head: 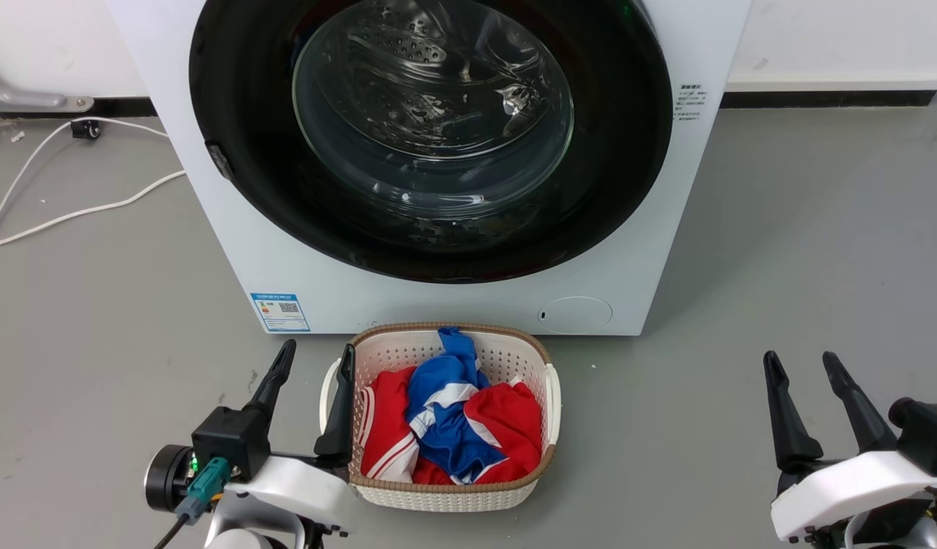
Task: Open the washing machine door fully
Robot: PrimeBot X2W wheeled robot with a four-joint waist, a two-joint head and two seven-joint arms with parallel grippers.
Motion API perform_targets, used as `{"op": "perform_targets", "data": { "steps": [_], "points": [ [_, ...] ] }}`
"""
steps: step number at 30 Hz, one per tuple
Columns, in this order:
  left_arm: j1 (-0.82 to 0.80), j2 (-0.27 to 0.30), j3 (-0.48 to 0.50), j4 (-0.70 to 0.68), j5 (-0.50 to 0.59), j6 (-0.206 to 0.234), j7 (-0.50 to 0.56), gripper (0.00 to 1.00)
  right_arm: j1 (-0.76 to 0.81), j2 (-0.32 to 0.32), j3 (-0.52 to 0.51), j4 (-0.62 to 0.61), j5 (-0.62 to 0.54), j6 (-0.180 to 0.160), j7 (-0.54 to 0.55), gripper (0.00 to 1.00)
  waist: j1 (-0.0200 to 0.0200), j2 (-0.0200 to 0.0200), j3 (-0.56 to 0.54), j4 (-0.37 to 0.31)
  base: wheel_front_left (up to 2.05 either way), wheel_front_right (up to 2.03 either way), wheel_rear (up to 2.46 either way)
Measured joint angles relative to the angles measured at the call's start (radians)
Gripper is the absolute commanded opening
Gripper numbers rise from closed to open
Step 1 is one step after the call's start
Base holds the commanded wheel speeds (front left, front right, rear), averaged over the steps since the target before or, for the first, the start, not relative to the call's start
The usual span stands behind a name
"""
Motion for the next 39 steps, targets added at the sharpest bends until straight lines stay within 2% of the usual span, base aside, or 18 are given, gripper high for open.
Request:
{"op": "perform_targets", "data": {
  "steps": [10, 27, 39],
  "points": [
    [0.005, -0.006, 0.003, 0.013, 0.065, -0.001, -0.02, 1.0, 0.007, 0.0, 0.003, -0.004, -0.079, 0.0, -0.006, 1.0, 0.0, 0.0, 0.0, -0.003, 0.0, 0.0, 0.0],
    [0.011, -0.032, 0.038, 0.05, 0.12, -0.032, -0.051, 1.0, 0.009, 0.0, 0.009, 0.01, -0.176, 0.0, -0.031, 1.0, 0.0, 0.0, -0.004, -0.004, 0.0, 0.0, 0.0],
    [0.013, -0.055, 0.07, 0.072, 0.114, -0.055, -0.057, 1.0, 0.009, 0.001, 0.009, 0.034, -0.165, 0.002, -0.048, 1.0, 0.0, 0.0, -0.008, -0.003, 0.0, 0.0, 0.0]
  ]
}}
